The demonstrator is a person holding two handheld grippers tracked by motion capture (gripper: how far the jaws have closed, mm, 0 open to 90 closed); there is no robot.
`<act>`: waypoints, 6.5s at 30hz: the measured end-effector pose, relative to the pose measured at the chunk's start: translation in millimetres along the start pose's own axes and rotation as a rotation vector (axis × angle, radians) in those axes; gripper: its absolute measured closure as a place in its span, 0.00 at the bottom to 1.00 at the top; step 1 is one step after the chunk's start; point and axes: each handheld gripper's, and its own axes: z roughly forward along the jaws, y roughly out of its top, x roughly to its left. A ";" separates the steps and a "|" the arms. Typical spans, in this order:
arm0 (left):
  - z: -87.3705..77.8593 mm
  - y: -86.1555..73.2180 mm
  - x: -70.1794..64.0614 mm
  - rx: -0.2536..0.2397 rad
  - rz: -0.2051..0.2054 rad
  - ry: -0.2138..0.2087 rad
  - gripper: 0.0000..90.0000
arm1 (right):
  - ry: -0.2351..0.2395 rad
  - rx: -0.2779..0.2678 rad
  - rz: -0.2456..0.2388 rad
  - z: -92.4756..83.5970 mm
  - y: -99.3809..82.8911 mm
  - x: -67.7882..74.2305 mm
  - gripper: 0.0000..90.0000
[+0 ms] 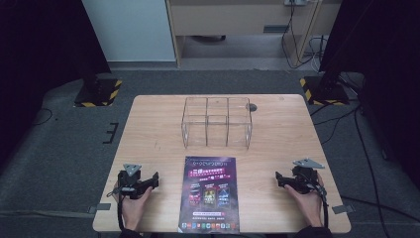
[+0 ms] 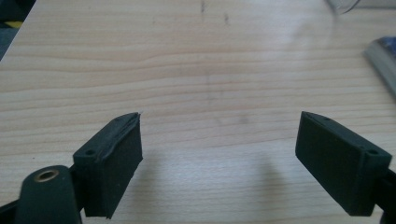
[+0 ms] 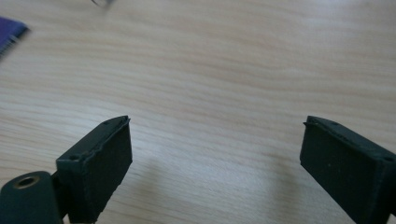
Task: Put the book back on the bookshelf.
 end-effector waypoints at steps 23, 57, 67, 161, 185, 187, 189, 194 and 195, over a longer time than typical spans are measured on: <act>-26.2 5.9 -37.5 -0.088 0.036 -0.146 0.24 | 0.123 -0.159 0.012 -26.5 26.0 32.6 0.14; 2.8 -9.8 -83.0 0.024 0.106 -0.277 0.45 | 0.249 -0.131 -0.124 -7.1 31.9 109.1 0.19; 9.0 -11.4 -89.4 0.045 0.103 -0.290 0.47 | 0.300 -0.058 -0.147 6.7 20.0 130.9 0.18; 9.0 -15.0 -105.9 0.038 0.002 -0.462 0.49 | 0.426 0.001 -0.082 28.6 0.5 154.3 0.14; 3.6 -7.6 -107.0 0.001 0.027 -0.481 0.84 | 0.417 -0.001 -0.061 28.1 0.3 152.5 0.15; 1.8 -7.0 -108.5 -0.007 0.042 -0.477 0.87 | 0.416 0.000 -0.059 28.0 0.2 152.6 0.15; -0.9 -6.0 -110.1 -0.016 0.050 -0.478 0.88 | 0.421 0.000 -0.054 27.9 0.3 151.9 0.16; -10.6 -3.7 -113.2 -0.071 0.060 -0.499 0.89 | 0.405 -0.009 -0.052 27.5 0.3 148.0 0.17; -12.5 -2.9 -113.7 -0.079 0.059 -0.503 0.90 | 0.407 -0.016 -0.053 27.4 0.8 146.8 0.17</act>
